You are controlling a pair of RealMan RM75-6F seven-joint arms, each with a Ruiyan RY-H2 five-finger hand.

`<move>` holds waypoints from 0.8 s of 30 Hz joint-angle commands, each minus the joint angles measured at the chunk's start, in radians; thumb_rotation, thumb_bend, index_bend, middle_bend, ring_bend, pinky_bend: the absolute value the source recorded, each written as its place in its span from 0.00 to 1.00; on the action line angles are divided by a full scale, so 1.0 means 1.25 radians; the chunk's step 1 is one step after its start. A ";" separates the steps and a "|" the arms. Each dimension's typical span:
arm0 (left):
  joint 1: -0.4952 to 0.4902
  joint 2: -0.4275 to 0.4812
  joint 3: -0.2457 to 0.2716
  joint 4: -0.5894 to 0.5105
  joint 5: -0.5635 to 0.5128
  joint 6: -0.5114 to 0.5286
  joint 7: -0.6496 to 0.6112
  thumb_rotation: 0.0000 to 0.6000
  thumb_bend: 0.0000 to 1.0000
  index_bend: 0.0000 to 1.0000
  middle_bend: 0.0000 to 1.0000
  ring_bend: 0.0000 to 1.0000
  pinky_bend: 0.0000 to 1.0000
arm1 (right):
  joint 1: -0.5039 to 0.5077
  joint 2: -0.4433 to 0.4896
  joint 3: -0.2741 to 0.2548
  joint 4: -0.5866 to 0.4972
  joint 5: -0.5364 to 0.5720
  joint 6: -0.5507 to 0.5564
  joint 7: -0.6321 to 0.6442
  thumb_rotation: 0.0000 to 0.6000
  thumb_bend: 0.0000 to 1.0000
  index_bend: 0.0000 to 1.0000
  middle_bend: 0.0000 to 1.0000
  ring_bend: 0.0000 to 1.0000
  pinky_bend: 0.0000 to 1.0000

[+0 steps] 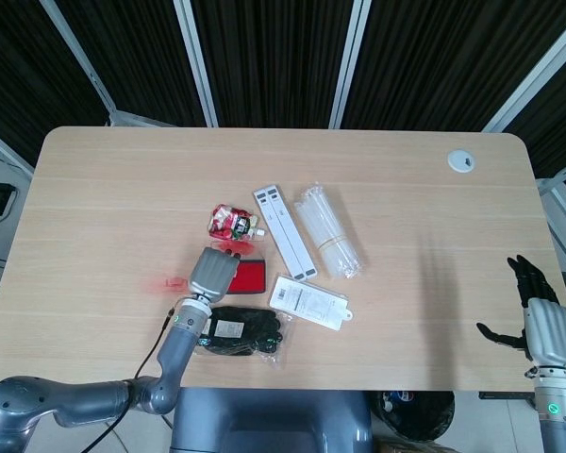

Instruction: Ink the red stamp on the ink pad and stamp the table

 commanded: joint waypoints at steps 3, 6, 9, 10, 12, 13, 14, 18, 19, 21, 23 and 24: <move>0.001 -0.009 0.005 0.013 -0.005 -0.004 -0.005 1.00 0.58 0.74 0.77 0.64 0.72 | 0.000 0.000 0.000 0.000 0.000 0.000 0.000 1.00 0.11 0.00 0.00 0.00 0.16; 0.001 -0.013 0.010 0.020 -0.005 -0.006 -0.008 1.00 0.58 0.74 0.77 0.64 0.72 | 0.000 0.000 0.000 0.000 0.001 -0.001 0.001 1.00 0.11 0.00 0.00 0.00 0.16; 0.001 -0.016 0.014 0.027 -0.004 -0.008 -0.008 1.00 0.58 0.74 0.77 0.64 0.72 | 0.000 0.000 0.000 0.000 0.001 -0.001 0.001 1.00 0.11 0.00 0.00 0.00 0.16; 0.001 -0.017 0.015 0.028 -0.004 -0.008 -0.008 1.00 0.58 0.74 0.77 0.64 0.72 | 0.000 0.000 0.000 0.000 0.001 -0.001 0.001 1.00 0.11 0.00 0.00 0.00 0.16; 0.001 -0.018 0.017 0.032 -0.004 -0.009 -0.007 1.00 0.58 0.74 0.77 0.64 0.72 | 0.000 0.000 0.000 0.000 0.001 -0.002 0.001 1.00 0.11 0.00 0.00 0.00 0.16; 0.001 -0.019 0.017 0.033 -0.004 -0.009 -0.007 1.00 0.58 0.74 0.77 0.64 0.72 | 0.000 0.001 0.000 0.000 0.001 -0.002 0.001 1.00 0.11 0.00 0.00 0.00 0.16; 0.001 -0.019 0.017 0.034 -0.005 -0.009 -0.007 1.00 0.58 0.74 0.77 0.64 0.72 | 0.000 0.001 0.000 0.000 0.001 -0.002 0.001 1.00 0.11 0.00 0.00 0.00 0.16; 0.001 -0.019 0.017 0.037 -0.009 -0.010 -0.005 1.00 0.58 0.74 0.77 0.64 0.72 | 0.000 0.001 0.000 0.000 0.001 -0.001 0.002 1.00 0.12 0.00 0.00 0.00 0.16; 0.001 -0.018 0.017 0.037 -0.009 -0.010 -0.004 1.00 0.58 0.74 0.77 0.64 0.72 | 0.000 0.001 0.000 0.000 0.001 -0.001 0.002 1.00 0.12 0.00 0.00 0.00 0.16; 0.000 -0.016 0.015 0.034 -0.008 -0.008 -0.005 1.00 0.58 0.74 0.77 0.64 0.72 | 0.000 0.001 0.000 -0.001 0.001 -0.001 0.002 1.00 0.12 0.00 0.00 0.00 0.16; -0.001 -0.014 0.011 0.028 -0.005 -0.004 -0.008 1.00 0.58 0.74 0.77 0.64 0.72 | 0.000 0.001 0.000 0.000 0.001 -0.001 0.002 1.00 0.12 0.00 0.00 0.00 0.16; -0.002 -0.011 0.009 0.023 -0.002 -0.001 -0.009 1.00 0.58 0.74 0.77 0.64 0.72 | 0.000 0.001 0.000 0.000 0.001 0.000 0.002 1.00 0.12 0.00 0.00 0.00 0.16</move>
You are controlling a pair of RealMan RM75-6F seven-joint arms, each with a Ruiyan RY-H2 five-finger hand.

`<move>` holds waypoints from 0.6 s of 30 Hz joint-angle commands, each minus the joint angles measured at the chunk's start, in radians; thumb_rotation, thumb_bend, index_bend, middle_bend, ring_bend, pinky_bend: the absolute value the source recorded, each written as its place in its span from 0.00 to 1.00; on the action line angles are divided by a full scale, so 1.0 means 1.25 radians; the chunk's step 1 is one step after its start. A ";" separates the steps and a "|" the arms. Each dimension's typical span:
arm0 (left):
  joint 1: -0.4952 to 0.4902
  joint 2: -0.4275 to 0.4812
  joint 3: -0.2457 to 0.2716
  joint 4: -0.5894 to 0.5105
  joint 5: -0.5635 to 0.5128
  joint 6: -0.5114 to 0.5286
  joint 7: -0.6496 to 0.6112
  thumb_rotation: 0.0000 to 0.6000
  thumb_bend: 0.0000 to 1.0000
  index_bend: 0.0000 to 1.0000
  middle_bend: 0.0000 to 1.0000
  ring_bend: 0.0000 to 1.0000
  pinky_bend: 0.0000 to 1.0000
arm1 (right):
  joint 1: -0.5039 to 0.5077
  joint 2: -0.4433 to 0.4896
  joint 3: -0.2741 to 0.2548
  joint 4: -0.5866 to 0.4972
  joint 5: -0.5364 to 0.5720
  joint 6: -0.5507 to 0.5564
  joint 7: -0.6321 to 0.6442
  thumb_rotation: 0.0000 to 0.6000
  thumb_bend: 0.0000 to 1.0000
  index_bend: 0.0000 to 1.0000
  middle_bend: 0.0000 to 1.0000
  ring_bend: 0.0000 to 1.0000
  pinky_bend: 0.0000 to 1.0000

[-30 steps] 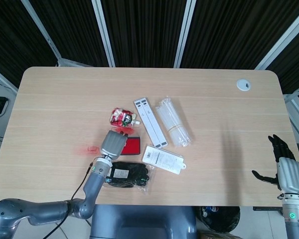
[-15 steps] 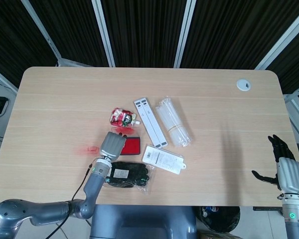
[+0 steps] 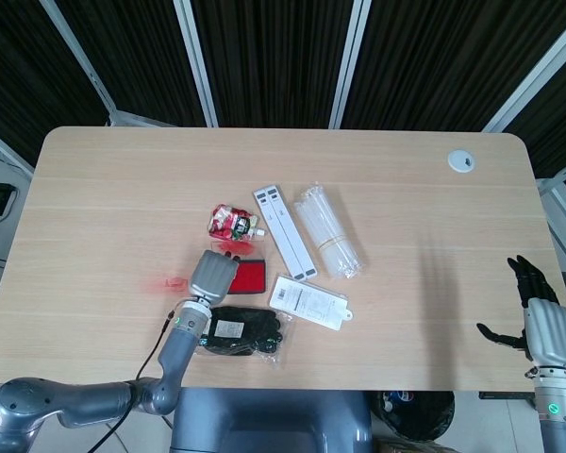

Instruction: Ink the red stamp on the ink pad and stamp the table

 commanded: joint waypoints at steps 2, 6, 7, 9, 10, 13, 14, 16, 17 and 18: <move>-0.004 0.009 -0.010 -0.019 0.010 0.013 -0.003 1.00 0.58 0.74 0.77 0.64 0.72 | 0.000 0.000 0.000 -0.001 0.001 -0.001 0.000 1.00 0.12 0.00 0.00 0.00 0.16; -0.008 0.019 -0.028 -0.051 0.014 0.031 -0.004 1.00 0.58 0.74 0.77 0.64 0.72 | 0.000 0.000 0.000 -0.001 0.001 0.000 -0.001 1.00 0.12 0.00 0.00 0.00 0.16; -0.008 0.023 -0.031 -0.059 0.014 0.034 -0.003 1.00 0.58 0.74 0.77 0.64 0.72 | 0.000 0.000 0.000 -0.002 0.001 0.000 -0.001 1.00 0.12 0.00 0.00 0.00 0.16; -0.008 0.031 -0.033 -0.073 0.014 0.039 0.000 1.00 0.58 0.74 0.77 0.64 0.72 | -0.001 0.000 0.000 -0.002 0.001 0.001 -0.001 1.00 0.12 0.00 0.00 0.00 0.16; -0.007 0.036 -0.033 -0.081 0.014 0.043 0.001 1.00 0.58 0.74 0.77 0.64 0.72 | -0.001 0.000 0.000 -0.001 0.001 0.001 -0.001 1.00 0.12 0.00 0.00 0.00 0.16; 0.000 0.056 -0.031 -0.107 0.017 0.054 0.003 1.00 0.58 0.74 0.77 0.64 0.72 | -0.001 0.000 0.000 -0.001 0.001 0.001 0.000 1.00 0.12 0.00 0.00 0.00 0.16; 0.004 0.066 -0.028 -0.119 0.019 0.059 0.002 1.00 0.58 0.74 0.77 0.64 0.72 | -0.001 0.000 0.000 -0.001 0.001 0.001 0.000 1.00 0.12 0.00 0.00 0.00 0.16; 0.018 0.093 -0.024 -0.148 0.021 0.074 -0.004 1.00 0.58 0.74 0.77 0.64 0.72 | 0.000 0.000 0.001 0.000 0.001 0.000 0.000 1.00 0.12 0.00 0.00 0.00 0.16; 0.027 0.108 -0.020 -0.165 0.024 0.082 -0.011 1.00 0.58 0.74 0.77 0.64 0.72 | 0.000 0.000 0.000 0.000 0.001 0.000 0.000 1.00 0.12 0.00 0.00 0.00 0.16; 0.034 0.123 -0.016 -0.181 0.028 0.086 -0.017 1.00 0.58 0.74 0.77 0.64 0.72 | 0.000 0.000 0.001 0.000 0.001 0.000 0.000 1.00 0.12 0.00 0.00 0.00 0.16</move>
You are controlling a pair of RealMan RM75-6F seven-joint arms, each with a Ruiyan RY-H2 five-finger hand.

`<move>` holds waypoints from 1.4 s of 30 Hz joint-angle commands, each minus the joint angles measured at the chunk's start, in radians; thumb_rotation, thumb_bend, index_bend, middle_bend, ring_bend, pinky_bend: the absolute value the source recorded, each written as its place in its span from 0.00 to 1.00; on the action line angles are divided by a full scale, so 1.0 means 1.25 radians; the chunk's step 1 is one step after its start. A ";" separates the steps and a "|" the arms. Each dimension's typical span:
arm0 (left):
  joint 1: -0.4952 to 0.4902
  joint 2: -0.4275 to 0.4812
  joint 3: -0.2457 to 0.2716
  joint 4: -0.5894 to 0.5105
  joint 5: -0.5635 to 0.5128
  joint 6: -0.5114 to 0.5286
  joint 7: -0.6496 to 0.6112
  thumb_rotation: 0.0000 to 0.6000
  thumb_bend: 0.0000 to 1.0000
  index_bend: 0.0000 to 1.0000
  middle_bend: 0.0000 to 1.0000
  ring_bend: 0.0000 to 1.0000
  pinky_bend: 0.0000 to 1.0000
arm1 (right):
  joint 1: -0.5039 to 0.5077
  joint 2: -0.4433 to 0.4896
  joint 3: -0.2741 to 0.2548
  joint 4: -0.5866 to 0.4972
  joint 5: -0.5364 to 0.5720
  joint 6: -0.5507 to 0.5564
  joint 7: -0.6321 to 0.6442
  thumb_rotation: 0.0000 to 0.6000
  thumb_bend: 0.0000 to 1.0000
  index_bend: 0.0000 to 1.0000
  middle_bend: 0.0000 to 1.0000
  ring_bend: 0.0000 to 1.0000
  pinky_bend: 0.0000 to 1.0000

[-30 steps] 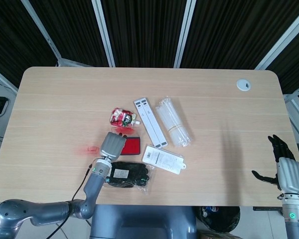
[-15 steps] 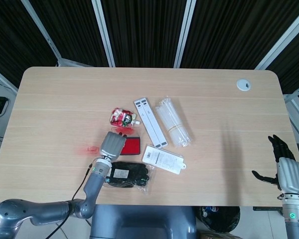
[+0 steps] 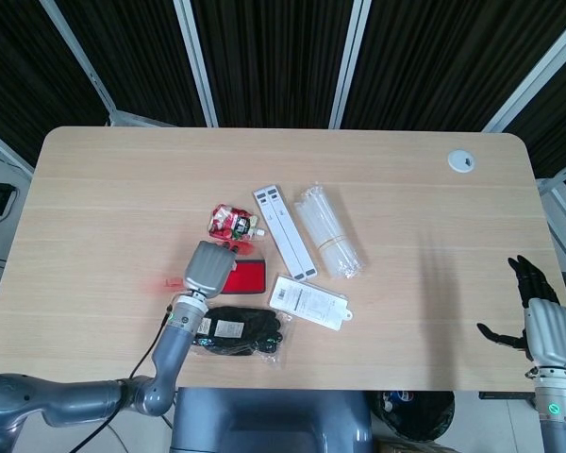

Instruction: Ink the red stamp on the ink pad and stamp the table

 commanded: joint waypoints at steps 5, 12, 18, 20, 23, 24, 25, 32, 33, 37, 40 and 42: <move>0.045 0.086 0.029 -0.068 0.023 0.033 -0.034 1.00 0.58 0.74 0.77 0.64 0.72 | -0.001 0.000 0.000 -0.001 0.000 0.001 0.000 1.00 0.12 0.00 0.00 0.00 0.16; 0.069 0.128 0.049 -0.077 0.036 0.039 -0.062 1.00 0.58 0.74 0.77 0.64 0.72 | -0.001 0.000 0.000 -0.002 -0.001 0.001 -0.001 1.00 0.12 0.00 0.00 0.00 0.16; 0.091 0.145 0.070 -0.054 0.042 0.033 -0.093 1.00 0.58 0.74 0.76 0.64 0.72 | 0.000 0.000 -0.001 -0.003 0.000 0.000 -0.002 1.00 0.12 0.00 0.00 0.00 0.16; 0.096 0.145 0.076 -0.043 0.045 0.030 -0.102 1.00 0.58 0.74 0.76 0.64 0.72 | 0.000 0.000 -0.001 -0.003 0.000 0.000 -0.002 1.00 0.12 0.00 0.00 0.00 0.16; 0.103 0.142 0.083 -0.023 0.050 0.024 -0.115 1.00 0.58 0.74 0.76 0.64 0.72 | 0.000 0.000 -0.001 -0.003 0.000 0.000 -0.003 1.00 0.12 0.00 0.00 0.00 0.16; 0.104 0.141 0.085 -0.016 0.053 0.023 -0.119 1.00 0.58 0.74 0.76 0.64 0.72 | 0.000 0.000 -0.001 -0.003 0.001 0.000 -0.003 1.00 0.12 0.00 0.00 0.00 0.16; 0.106 0.140 0.087 -0.009 0.055 0.021 -0.122 1.00 0.58 0.74 0.76 0.64 0.72 | 0.000 0.000 -0.001 -0.004 0.001 0.000 -0.003 1.00 0.12 0.00 0.00 0.00 0.16; 0.117 0.125 0.089 0.035 0.055 0.010 -0.142 1.00 0.58 0.74 0.76 0.64 0.71 | -0.001 0.001 -0.001 -0.005 0.001 -0.001 -0.003 1.00 0.12 0.00 0.00 0.00 0.16; 0.118 0.124 0.088 0.039 0.056 0.009 -0.144 1.00 0.58 0.73 0.76 0.64 0.71 | 0.000 0.001 -0.001 -0.005 0.001 -0.001 -0.004 1.00 0.12 0.00 0.00 0.00 0.16; 0.121 0.119 0.087 0.050 0.062 0.006 -0.151 1.00 0.58 0.73 0.76 0.64 0.71 | 0.000 0.001 -0.001 -0.005 0.001 -0.001 -0.004 1.00 0.12 0.00 0.00 0.00 0.16; 0.123 0.115 0.085 0.055 0.063 0.003 -0.154 1.00 0.58 0.73 0.76 0.64 0.71 | 0.000 0.000 -0.001 -0.004 0.001 -0.001 -0.005 1.00 0.12 0.00 0.00 0.00 0.16; 0.124 0.111 0.085 0.060 0.064 0.002 -0.156 1.00 0.58 0.73 0.76 0.64 0.71 | 0.000 0.000 -0.001 -0.004 0.001 -0.001 -0.004 1.00 0.12 0.00 0.00 0.00 0.16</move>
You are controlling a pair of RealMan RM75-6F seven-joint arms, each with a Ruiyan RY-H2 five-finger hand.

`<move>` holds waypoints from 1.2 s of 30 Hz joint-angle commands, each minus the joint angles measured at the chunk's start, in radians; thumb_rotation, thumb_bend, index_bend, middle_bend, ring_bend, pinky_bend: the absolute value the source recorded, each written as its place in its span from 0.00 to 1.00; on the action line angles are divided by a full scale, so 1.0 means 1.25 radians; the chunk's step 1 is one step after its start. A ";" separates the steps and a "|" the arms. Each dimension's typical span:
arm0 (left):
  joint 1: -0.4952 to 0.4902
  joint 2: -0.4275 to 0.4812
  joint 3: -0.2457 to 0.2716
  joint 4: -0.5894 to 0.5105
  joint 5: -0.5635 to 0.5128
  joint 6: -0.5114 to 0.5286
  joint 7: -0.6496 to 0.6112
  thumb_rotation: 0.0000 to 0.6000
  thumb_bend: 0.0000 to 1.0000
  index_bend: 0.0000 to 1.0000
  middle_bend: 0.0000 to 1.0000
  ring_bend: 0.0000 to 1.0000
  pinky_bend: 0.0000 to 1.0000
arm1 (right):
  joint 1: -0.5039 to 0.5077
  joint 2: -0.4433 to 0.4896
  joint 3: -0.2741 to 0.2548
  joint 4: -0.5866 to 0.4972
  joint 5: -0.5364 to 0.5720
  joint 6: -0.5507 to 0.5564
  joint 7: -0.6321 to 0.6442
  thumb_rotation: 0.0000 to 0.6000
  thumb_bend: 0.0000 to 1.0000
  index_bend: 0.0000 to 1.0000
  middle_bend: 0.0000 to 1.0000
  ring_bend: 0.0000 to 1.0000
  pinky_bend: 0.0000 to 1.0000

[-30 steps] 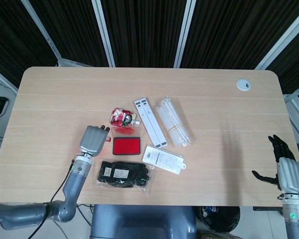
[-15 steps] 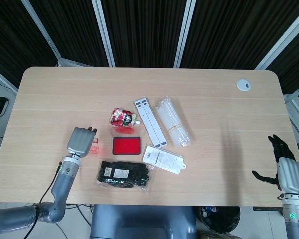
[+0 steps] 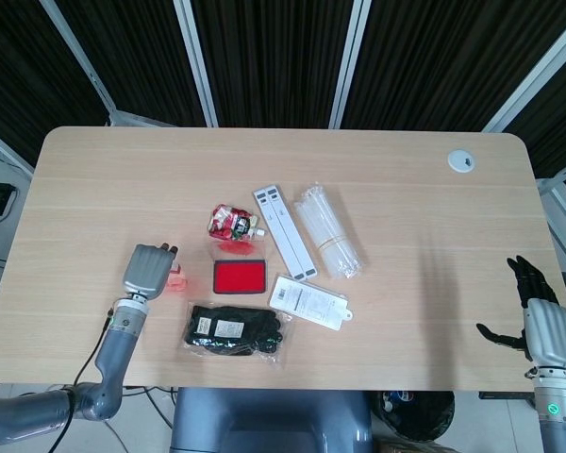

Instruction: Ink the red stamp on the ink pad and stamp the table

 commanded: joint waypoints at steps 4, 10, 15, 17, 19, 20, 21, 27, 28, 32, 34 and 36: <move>0.004 -0.010 0.000 0.015 0.005 -0.005 -0.005 1.00 0.58 0.72 0.75 0.63 0.70 | 0.000 0.000 0.000 0.000 0.000 0.000 0.001 1.00 0.12 0.00 0.00 0.00 0.16; 0.008 -0.020 0.004 0.025 0.005 -0.011 -0.003 1.00 0.58 0.72 0.74 0.62 0.70 | 0.000 0.000 0.000 0.000 -0.001 0.001 0.001 1.00 0.12 0.00 0.00 0.00 0.16; 0.012 -0.030 0.008 0.033 0.001 -0.014 0.005 1.00 0.57 0.70 0.73 0.61 0.69 | 0.000 0.001 0.001 -0.001 0.001 0.000 0.003 1.00 0.12 0.00 0.00 0.00 0.16; 0.013 -0.034 0.007 0.034 -0.003 -0.015 0.010 1.00 0.56 0.70 0.72 0.60 0.69 | 0.000 0.001 0.000 -0.001 0.001 0.000 0.003 1.00 0.12 0.00 0.00 0.00 0.16; 0.014 -0.037 0.008 0.035 -0.005 -0.015 0.015 1.00 0.54 0.69 0.71 0.60 0.69 | 0.000 0.001 0.000 -0.001 0.000 0.000 0.003 1.00 0.12 0.00 0.00 0.00 0.16; 0.014 -0.038 0.008 0.036 -0.005 -0.015 0.018 1.00 0.54 0.69 0.71 0.60 0.69 | 0.000 0.001 0.000 -0.001 0.000 0.000 0.003 1.00 0.12 0.00 0.00 0.00 0.16; 0.015 -0.039 0.009 0.037 -0.005 -0.015 0.020 1.00 0.53 0.68 0.71 0.60 0.69 | 0.000 0.001 0.000 -0.001 0.000 0.000 0.003 1.00 0.12 0.00 0.00 0.00 0.16; 0.018 -0.042 0.008 0.040 -0.010 -0.016 0.031 1.00 0.50 0.66 0.69 0.58 0.67 | -0.001 0.001 0.000 -0.002 0.000 0.000 0.004 1.00 0.12 0.00 0.00 0.00 0.16; 0.018 -0.042 0.008 0.039 -0.012 -0.018 0.034 1.00 0.50 0.66 0.69 0.58 0.67 | -0.001 0.001 0.000 -0.002 0.000 0.000 0.004 1.00 0.12 0.00 0.00 0.00 0.16; 0.018 -0.039 0.007 0.035 -0.017 -0.021 0.043 1.00 0.49 0.66 0.69 0.57 0.67 | -0.001 0.001 0.000 -0.002 0.000 0.000 0.004 1.00 0.12 0.00 0.00 0.00 0.16; 0.018 -0.038 0.008 0.034 -0.020 -0.023 0.048 1.00 0.49 0.65 0.68 0.56 0.66 | -0.001 0.001 0.000 -0.002 0.000 0.000 0.004 1.00 0.12 0.00 0.00 0.00 0.16; 0.018 -0.037 0.008 0.033 -0.023 -0.026 0.055 1.00 0.47 0.64 0.67 0.56 0.66 | -0.001 0.001 0.000 -0.002 0.001 0.000 0.005 1.00 0.12 0.00 0.00 0.00 0.16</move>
